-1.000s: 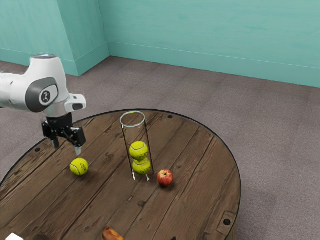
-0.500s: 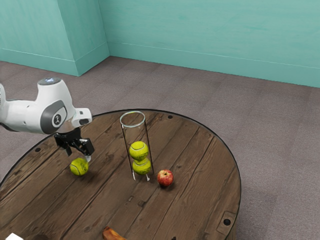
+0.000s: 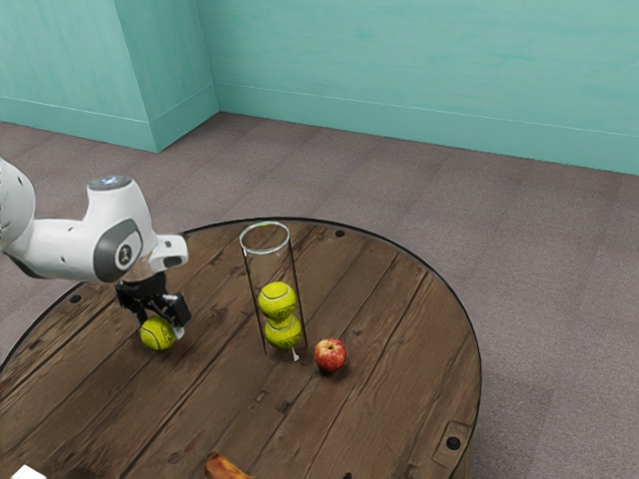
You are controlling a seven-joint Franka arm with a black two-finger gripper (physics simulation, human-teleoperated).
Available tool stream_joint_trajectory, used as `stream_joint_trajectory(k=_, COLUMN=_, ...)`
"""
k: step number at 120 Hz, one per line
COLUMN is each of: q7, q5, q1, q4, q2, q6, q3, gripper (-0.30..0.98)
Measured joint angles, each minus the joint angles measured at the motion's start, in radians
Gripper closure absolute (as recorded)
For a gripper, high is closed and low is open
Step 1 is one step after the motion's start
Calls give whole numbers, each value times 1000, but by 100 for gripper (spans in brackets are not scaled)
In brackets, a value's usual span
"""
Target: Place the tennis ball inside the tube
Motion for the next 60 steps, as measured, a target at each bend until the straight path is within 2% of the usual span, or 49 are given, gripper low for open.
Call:
stream_joint_trajectory(k=9, q7=4, q5=-1, q1=7, q4=0, q2=6, q6=-2, q3=0, gripper=1)
stream_joint_trajectory(k=45, q7=17, q5=-3, q1=11, q4=0, q2=-6, q6=-22, q3=-2, gripper=22)
stream_joint_trajectory(k=60, q7=19, q5=-2, q1=11, q4=-10, q2=-50, q6=-40, q3=-4, gripper=26)
